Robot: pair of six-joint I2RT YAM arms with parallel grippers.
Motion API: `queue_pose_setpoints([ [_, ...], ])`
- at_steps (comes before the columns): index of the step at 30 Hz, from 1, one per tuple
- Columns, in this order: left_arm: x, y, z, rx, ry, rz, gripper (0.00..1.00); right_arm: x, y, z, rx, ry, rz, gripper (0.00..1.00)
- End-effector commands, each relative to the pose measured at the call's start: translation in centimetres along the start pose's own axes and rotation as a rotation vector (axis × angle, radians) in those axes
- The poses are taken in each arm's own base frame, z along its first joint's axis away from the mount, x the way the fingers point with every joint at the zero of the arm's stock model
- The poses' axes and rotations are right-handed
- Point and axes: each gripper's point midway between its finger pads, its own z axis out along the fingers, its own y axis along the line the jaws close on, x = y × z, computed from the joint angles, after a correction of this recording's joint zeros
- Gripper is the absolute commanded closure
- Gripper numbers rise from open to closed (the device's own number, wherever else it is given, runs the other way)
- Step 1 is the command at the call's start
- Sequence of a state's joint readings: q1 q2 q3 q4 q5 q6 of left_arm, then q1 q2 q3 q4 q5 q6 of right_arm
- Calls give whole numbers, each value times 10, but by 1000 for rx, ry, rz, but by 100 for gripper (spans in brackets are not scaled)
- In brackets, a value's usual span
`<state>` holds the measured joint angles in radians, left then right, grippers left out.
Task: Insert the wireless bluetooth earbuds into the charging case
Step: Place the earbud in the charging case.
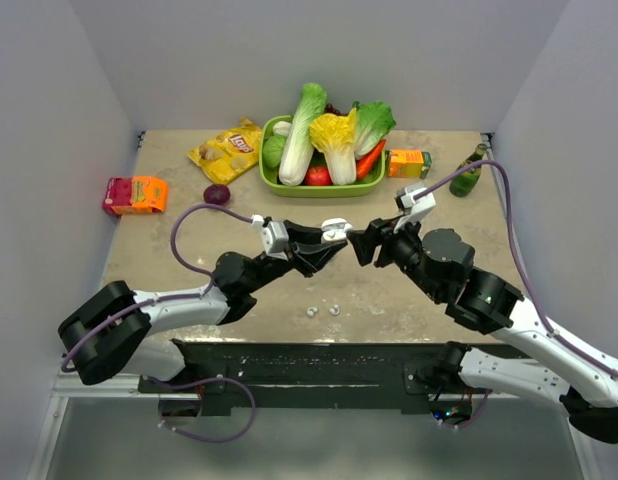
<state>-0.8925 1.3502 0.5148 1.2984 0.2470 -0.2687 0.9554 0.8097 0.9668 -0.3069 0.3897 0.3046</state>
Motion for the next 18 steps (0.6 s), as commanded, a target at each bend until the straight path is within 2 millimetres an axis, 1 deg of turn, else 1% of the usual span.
queue_pose_setpoints([
  [1,-144,-37,-10,141,-573,165,100,-33,14,-5,-52,-78,27,38],
  [4,-144,-38,-9,143,-572,166,100,-34,12,-5,-44,-78,23,38],
  [7,-144,-38,-11,142,-576,168,100,-37,5,-9,-14,-90,24,37],
  [10,-146,-39,-14,143,-580,170,100,-41,-9,-12,57,-104,10,36],
  [12,-149,-42,-17,154,-590,175,100,-39,-17,-13,96,-91,-13,36],
  [18,-152,-48,-21,183,-593,182,100,-36,-18,-11,108,-75,-34,37],
])
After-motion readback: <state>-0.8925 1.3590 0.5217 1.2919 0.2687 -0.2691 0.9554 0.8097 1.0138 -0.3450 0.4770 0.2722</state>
